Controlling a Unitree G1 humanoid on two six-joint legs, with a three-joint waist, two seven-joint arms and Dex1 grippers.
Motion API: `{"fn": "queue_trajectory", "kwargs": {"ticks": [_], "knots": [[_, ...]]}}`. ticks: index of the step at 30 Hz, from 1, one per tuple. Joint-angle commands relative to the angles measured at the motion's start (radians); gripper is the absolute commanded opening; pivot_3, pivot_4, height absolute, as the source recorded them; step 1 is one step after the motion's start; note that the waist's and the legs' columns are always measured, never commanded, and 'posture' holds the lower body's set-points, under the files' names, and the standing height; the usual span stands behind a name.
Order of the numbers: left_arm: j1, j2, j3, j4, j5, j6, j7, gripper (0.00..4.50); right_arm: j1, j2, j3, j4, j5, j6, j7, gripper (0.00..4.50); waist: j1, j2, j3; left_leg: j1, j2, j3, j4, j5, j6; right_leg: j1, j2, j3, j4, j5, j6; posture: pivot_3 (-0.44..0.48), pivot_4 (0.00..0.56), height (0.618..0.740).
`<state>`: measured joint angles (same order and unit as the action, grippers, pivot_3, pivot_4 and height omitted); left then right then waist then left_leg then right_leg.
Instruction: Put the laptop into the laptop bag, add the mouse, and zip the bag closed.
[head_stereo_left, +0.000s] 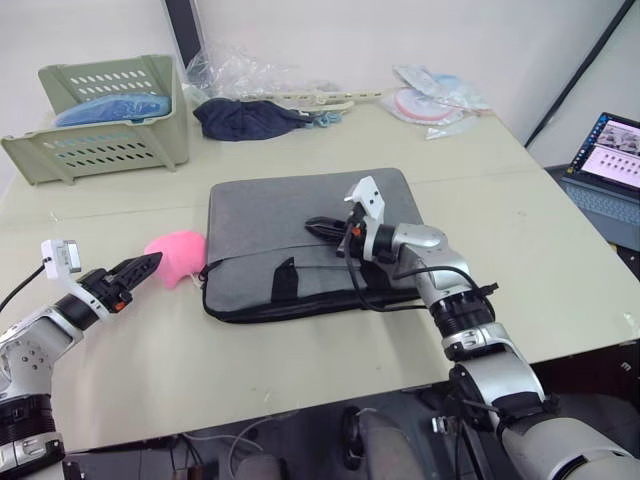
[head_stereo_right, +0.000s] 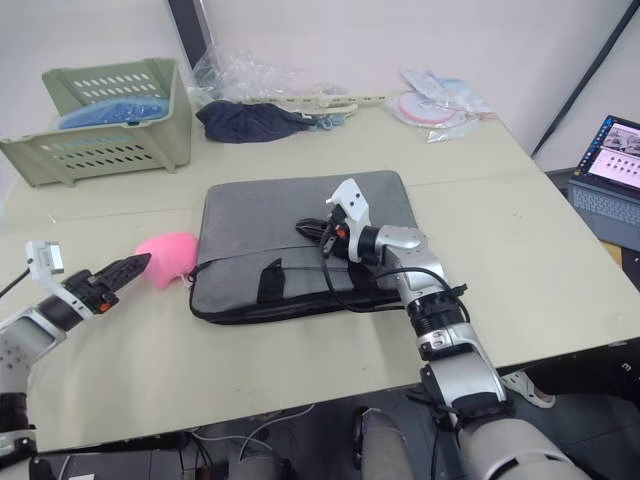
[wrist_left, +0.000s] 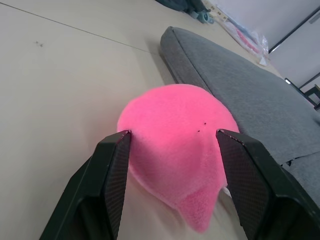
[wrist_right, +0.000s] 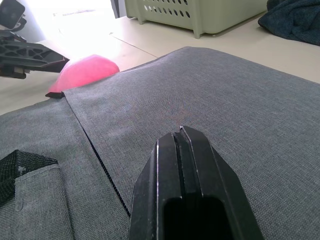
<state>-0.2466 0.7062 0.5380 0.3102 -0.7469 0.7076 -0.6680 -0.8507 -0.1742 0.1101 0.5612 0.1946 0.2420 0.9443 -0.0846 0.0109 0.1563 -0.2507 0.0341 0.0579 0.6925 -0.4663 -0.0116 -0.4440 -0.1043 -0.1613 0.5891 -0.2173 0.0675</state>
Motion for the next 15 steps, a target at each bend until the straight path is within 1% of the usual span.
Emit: {"fn": "queue_trajectory", "kwargs": {"ticks": [1, 7, 9, 10, 11, 12, 14, 15], "knots": [[-0.024, 0.008, 0.012, 0.022, 0.018, -0.026, -0.002, 2.94, 0.055, 0.008, 0.036, 0.061, -0.025, 0.051, 0.0, 0.05, 0.0, 0.0, 0.0, 0.0, 0.0, 0.0, 0.0, 0.0, 0.0, 0.0, 0.0, 0.0, 0.0, 0.0, 0.0, 0.0, 0.15, 0.74], [-0.038, 0.005, 0.03, 0.039, 0.026, -0.042, 0.011, 2.94, 0.058, 0.008, 0.037, 0.059, -0.027, 0.051, 0.0, 0.05, 0.0, 0.0, 0.0, 0.0, 0.0, 0.0, 0.0, 0.0, 0.0, 0.0, 0.0, 0.0, 0.0, 0.0, 0.0, 0.0, 0.15, 0.74], [-0.032, 0.006, 0.018, 0.034, 0.031, -0.036, 0.006, 2.94, 0.058, 0.008, 0.037, 0.06, -0.027, 0.05, 0.0, 0.05, 0.001, 0.0, 0.0, 0.0, 0.0, 0.0, 0.0, 0.0, 0.0, 0.0, 0.0, 0.0, 0.0, 0.0, 0.0, 0.0, 0.15, 0.74], [-0.033, 0.003, 0.015, 0.039, 0.029, -0.031, 0.002, 3.33, 0.058, 0.009, 0.037, 0.06, -0.028, 0.049, 0.0, 0.0, 0.001, 0.0, 0.0, 0.0, 0.0, 0.0, 0.0, 0.0, 0.0, 0.0, 0.0, 0.0, 0.0, 0.0, 0.0, 0.0, 0.15, 0.74], [-0.034, 0.001, 0.013, 0.042, 0.028, -0.026, -0.001, 3.43, 0.058, 0.009, 0.037, 0.06, -0.028, 0.049, 0.0, 0.0, 0.001, 0.0, 0.0, 0.0, 0.0, 0.0, 0.0, 0.0, 0.0, 0.0, 0.0, 0.0, 0.0, 0.0, 0.0, 0.0, 0.15, 0.74], [-0.035, -0.001, 0.011, 0.046, 0.03, -0.028, -0.002, 3.67, 0.058, 0.01, 0.037, 0.061, -0.029, 0.048, 0.0, 0.0, 0.001, 0.0, 0.0, 0.0, 0.0, 0.0, 0.0, 0.0, 0.0, 0.0, 0.0, 0.0, 0.0, 0.0, 0.0, 0.0, 0.15, 0.74], [-0.034, -0.003, -0.012, 0.042, 0.048, -0.03, -0.001, 4.46, 0.057, 0.01, 0.038, 0.062, -0.029, 0.048, 0.001, 0.0, 0.001, 0.0, 0.0, 0.0, 0.0, 0.0, 0.0, 0.0, 0.0, 0.0, 0.0, 0.0, 0.0, 0.0, 0.0, 0.0, 0.15, 0.74], [-0.034, -0.004, -0.026, 0.041, 0.06, -0.034, -0.002, 4.46, 0.057, 0.01, 0.038, 0.062, -0.029, 0.048, 0.001, 0.0, 0.001, 0.0, 0.0, 0.0, 0.0, 0.0, 0.0, 0.0, 0.0, 0.0, 0.0, 0.0, 0.0, 0.0, 0.0, 0.0, 0.15, 0.74]]}}
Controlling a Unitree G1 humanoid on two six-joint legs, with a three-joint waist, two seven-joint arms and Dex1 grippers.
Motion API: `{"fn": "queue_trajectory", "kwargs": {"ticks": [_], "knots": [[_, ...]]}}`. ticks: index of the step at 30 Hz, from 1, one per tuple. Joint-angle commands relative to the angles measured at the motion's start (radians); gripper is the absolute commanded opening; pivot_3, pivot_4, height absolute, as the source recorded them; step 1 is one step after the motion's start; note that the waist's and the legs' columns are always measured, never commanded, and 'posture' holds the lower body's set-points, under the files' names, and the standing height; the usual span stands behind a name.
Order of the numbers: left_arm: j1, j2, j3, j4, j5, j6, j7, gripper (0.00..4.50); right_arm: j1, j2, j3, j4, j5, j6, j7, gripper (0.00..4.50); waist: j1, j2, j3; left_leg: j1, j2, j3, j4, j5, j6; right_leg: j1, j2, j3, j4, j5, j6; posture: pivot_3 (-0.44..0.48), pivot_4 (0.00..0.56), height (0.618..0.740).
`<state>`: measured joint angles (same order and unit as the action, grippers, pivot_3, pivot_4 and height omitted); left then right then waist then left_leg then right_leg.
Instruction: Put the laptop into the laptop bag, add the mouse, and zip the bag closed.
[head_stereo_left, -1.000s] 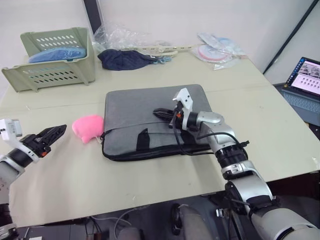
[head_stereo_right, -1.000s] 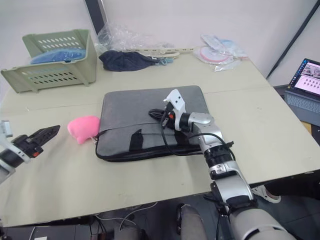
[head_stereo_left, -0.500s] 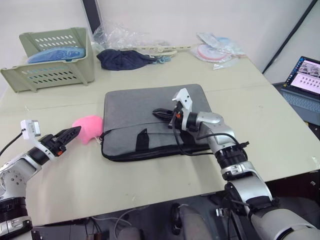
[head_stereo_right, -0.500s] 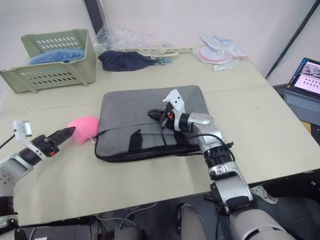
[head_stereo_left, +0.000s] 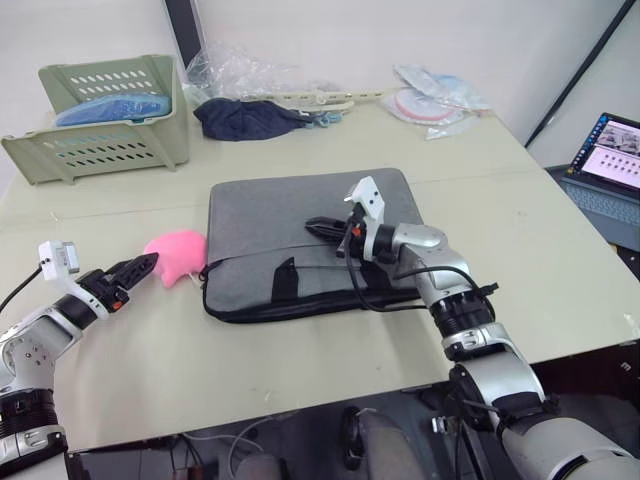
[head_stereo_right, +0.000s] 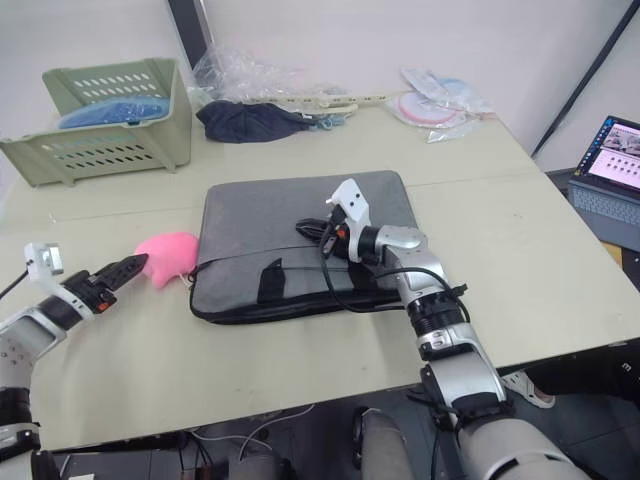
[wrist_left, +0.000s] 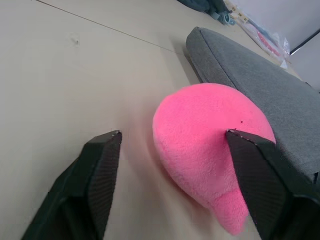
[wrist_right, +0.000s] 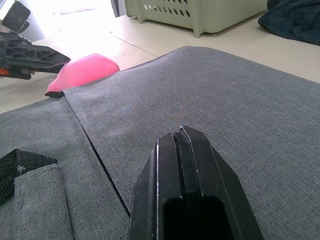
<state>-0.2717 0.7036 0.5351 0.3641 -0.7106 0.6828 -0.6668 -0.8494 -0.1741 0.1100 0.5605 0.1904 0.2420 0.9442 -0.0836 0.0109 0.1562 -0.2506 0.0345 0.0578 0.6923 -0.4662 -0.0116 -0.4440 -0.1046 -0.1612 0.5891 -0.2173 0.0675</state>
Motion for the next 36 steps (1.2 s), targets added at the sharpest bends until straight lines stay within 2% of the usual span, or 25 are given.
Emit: {"fn": "queue_trajectory", "kwargs": {"ticks": [1, 16, 24, 27, 35, 36], "knots": [[-0.014, -0.004, -0.027, -0.006, 0.029, -0.01, -0.001, 4.46, 0.055, 0.01, 0.038, 0.064, -0.025, 0.048, 0.001, 0.0, 0.0, 0.0, 0.0, 0.0, 0.0, 0.0, 0.0, 0.0, 0.0, 0.0, 0.0, 0.0, 0.0, 0.0, 0.0, 0.0, 0.15, 0.74], [-0.123, -0.089, -0.094, 0.056, 0.06, -0.023, -0.022, 4.46, 0.058, 0.008, 0.038, 0.062, -0.028, 0.046, -0.002, 0.0, 0.006, -0.003, -0.002, 0.0, 0.0, 0.0, 0.0, 0.0, 0.0, 0.0, -0.001, 0.0, 0.0, 0.0, 0.0, 0.0, 0.15, 0.74], [-0.128, -0.089, -0.097, 0.076, 0.06, -0.024, -0.042, 4.46, 0.064, 0.003, 0.034, 0.055, -0.028, 0.049, -0.005, 0.0, 0.005, -0.002, -0.003, 0.0, 0.0, 0.0, 0.0, 0.0, 0.0, 0.0, -0.001, 0.0, 0.0, 0.0, 0.0, 0.0, 0.15, 0.74], [-0.127, -0.096, -0.079, 0.072, 0.047, -0.021, -0.03, 3.82, 0.065, 0.003, 0.034, 0.057, -0.027, 0.049, -0.007, 0.0, 0.005, -0.002, -0.003, 0.0, 0.0, 0.0, 0.0, 0.0, 0.0, 0.0, -0.001, 0.0, 0.0, 0.0, 0.0, 0.0, 0.15, 0.74], [-0.111, -0.087, -0.084, 0.072, 0.062, -0.013, -0.034, 0.44, 0.063, 0.006, 0.035, 0.061, -0.028, 0.045, -0.009, 0.0, 0.005, -0.002, -0.003, 0.0, 0.0, -0.001, 0.0, 0.0, 0.0, 0.0, -0.001, 0.0, 0.0, 0.0, 0.0, 0.0, 0.15, 0.74], [-0.108, -0.088, -0.083, 0.068, 0.062, -0.011, -0.034, 0.44, 0.063, 0.006, 0.035, 0.061, -0.028, 0.045, -0.009, 0.0, 0.005, -0.002, -0.003, 0.0, 0.0, -0.001, 0.0, 0.0, 0.0, 0.0, -0.001, 0.0, 0.0, 0.0, 0.0, 0.0, 0.15, 0.74]]}}
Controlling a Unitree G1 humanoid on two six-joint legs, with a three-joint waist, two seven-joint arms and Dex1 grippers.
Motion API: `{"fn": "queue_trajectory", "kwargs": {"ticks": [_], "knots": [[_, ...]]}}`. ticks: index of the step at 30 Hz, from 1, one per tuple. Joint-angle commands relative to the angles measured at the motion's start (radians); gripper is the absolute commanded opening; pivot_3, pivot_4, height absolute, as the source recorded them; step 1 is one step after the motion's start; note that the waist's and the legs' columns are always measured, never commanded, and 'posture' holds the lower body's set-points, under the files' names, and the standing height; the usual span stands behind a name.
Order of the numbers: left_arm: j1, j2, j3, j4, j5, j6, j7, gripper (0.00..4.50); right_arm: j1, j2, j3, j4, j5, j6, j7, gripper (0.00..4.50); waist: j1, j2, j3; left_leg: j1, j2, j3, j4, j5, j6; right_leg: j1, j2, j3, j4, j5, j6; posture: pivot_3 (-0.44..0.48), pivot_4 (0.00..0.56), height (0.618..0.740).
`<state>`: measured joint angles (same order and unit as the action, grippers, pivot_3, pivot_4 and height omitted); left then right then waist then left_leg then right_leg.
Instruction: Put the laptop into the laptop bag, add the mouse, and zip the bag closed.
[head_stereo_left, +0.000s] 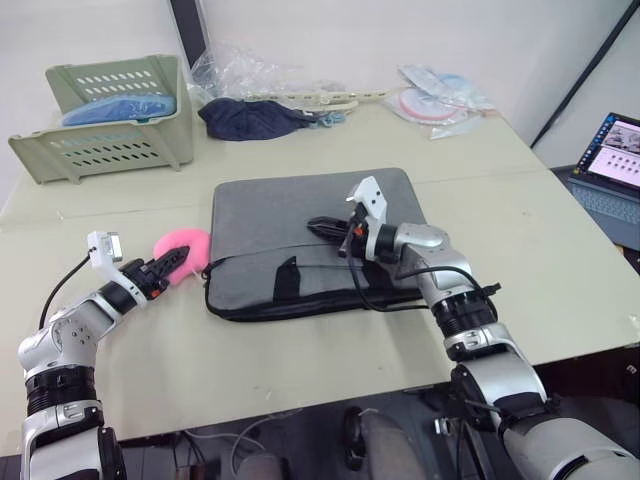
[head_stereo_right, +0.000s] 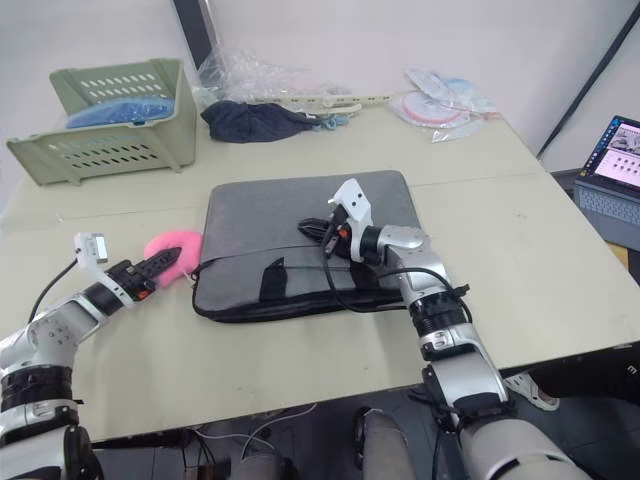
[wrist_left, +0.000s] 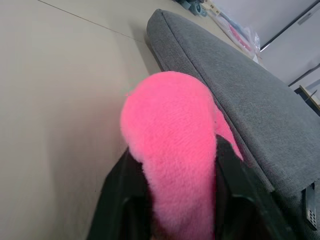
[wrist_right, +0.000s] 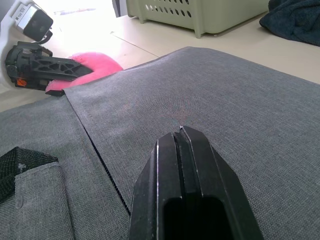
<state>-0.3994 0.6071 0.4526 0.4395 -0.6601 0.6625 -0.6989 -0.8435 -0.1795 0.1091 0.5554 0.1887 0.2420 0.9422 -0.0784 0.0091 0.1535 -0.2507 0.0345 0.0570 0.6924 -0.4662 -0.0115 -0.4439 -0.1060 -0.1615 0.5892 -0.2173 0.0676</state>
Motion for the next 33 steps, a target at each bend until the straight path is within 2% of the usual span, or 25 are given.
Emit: {"fn": "queue_trajectory", "kwargs": {"ticks": [1, 7, 21, 33], "knots": [[0.025, 0.008, 0.001, -0.013, 0.01, 0.012, 0.0, 0.44, 0.057, 0.012, 0.035, 0.066, -0.026, 0.046, -0.007, 0.0, 0.0, 0.0, 0.0, 0.0, 0.0, 0.0, 0.0, 0.0, 0.0, 0.0, 0.0, 0.0, 0.0, 0.0, 0.0, 0.0, 0.15, 0.74], [0.075, 0.013, 0.02, -0.088, -0.018, 0.054, 0.011, 0.44, 0.058, 0.011, 0.034, 0.068, -0.027, 0.045, -0.009, 0.0, 0.0, 0.001, 0.0, 0.0, 0.0, -0.003, 0.0, 0.0, 0.0, 0.0, -0.001, 0.0, 0.0, 0.0, 0.0, 0.0, 0.15, 0.74], [0.403, 0.079, 0.156, -0.407, -0.147, 0.259, 0.01, 0.44, 0.082, 0.011, 0.036, 0.052, -0.026, 0.053, -0.01, 0.0, -0.003, 0.008, 0.004, 0.0, 0.001, -0.011, -0.004, 0.0, -0.001, 0.0, -0.005, 0.002, -0.002, 0.0, 0.0, 0.0, 0.15, 0.74], [0.546, 0.038, 0.118, -0.594, -0.226, 0.349, 0.036, 0.44, 0.081, 0.019, 0.04, 0.06, -0.029, 0.05, -0.009, 0.0, -0.003, 0.008, 0.004, 0.001, 0.001, -0.011, -0.008, -0.001, -0.001, 0.0, -0.005, 0.002, -0.004, -0.001, 0.0, 0.0, 0.15, 0.74]]}}
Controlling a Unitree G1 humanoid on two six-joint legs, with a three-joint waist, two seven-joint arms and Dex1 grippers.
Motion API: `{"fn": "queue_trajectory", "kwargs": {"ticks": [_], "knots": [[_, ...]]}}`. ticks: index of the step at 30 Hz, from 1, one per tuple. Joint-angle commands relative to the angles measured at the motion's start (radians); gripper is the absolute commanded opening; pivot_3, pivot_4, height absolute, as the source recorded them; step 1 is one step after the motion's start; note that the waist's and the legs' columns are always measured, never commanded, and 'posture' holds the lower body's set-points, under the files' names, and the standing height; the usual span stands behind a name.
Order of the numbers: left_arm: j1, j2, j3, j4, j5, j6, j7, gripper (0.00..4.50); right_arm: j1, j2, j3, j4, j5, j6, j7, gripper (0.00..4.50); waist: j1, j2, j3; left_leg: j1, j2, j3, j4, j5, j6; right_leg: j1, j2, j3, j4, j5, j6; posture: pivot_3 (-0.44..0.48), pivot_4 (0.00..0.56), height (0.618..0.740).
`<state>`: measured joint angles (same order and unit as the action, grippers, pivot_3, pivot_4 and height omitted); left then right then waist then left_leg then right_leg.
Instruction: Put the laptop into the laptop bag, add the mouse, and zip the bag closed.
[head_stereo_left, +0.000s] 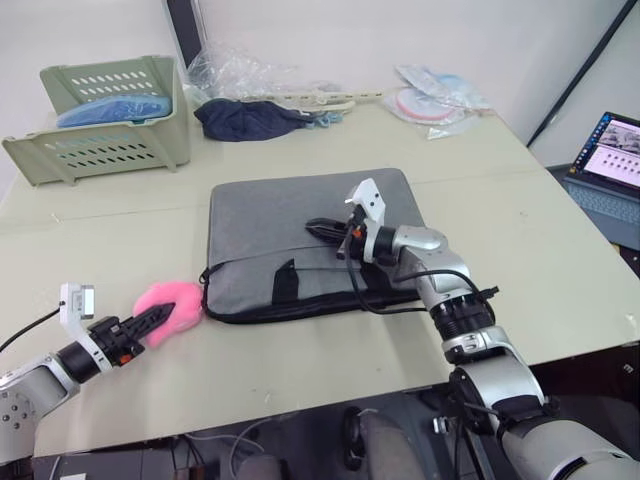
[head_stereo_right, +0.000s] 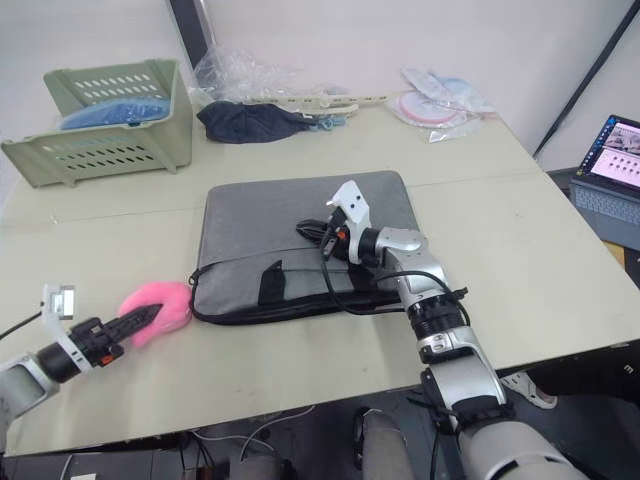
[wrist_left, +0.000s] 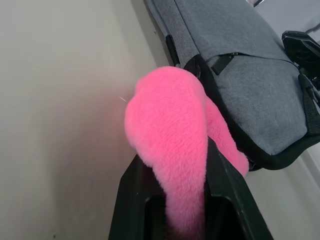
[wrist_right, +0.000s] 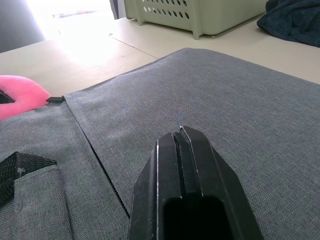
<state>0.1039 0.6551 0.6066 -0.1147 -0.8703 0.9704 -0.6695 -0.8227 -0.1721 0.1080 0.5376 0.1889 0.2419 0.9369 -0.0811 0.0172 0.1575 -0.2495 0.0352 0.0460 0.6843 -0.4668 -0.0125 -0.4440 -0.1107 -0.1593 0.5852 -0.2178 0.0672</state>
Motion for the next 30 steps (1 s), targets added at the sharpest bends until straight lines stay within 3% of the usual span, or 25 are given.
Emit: {"fn": "queue_trajectory", "kwargs": {"ticks": [1, 17, 30], "knots": [[0.053, -0.01, -0.04, -0.052, -0.022, 0.049, 0.004, 0.44, 0.06, 0.012, 0.042, 0.078, -0.029, 0.05, -0.003, 0.0, 0.0, 0.0, 0.0, 0.0, 0.0, 0.0, 0.0, 0.0, 0.0, 0.0, 0.0, 0.0, 0.0, 0.0, 0.0, 0.0, 0.15, 0.74], [0.159, 0.027, -0.08, -0.136, -0.07, 0.099, -0.032, 0.44, 0.058, 0.014, 0.042, 0.085, -0.031, 0.045, -0.005, 0.0, 0.0, 0.002, 0.0, 0.0, 0.0, 0.0, -0.001, 0.0, 0.0, 0.0, 0.0, 0.0, -0.001, -0.001, -0.001, 0.0, 0.15, 0.74], [0.209, 0.008, -0.197, -0.237, -0.076, 0.092, -0.026, 0.44, 0.045, 0.022, 0.039, 0.106, -0.033, 0.032, -0.009, 0.0, 0.002, 0.007, -0.004, 0.0, -0.001, 0.0, -0.002, 0.0, -0.001, 0.0, -0.001, 0.0, -0.001, -0.001, -0.002, 0.0, 0.15, 0.74]]}}
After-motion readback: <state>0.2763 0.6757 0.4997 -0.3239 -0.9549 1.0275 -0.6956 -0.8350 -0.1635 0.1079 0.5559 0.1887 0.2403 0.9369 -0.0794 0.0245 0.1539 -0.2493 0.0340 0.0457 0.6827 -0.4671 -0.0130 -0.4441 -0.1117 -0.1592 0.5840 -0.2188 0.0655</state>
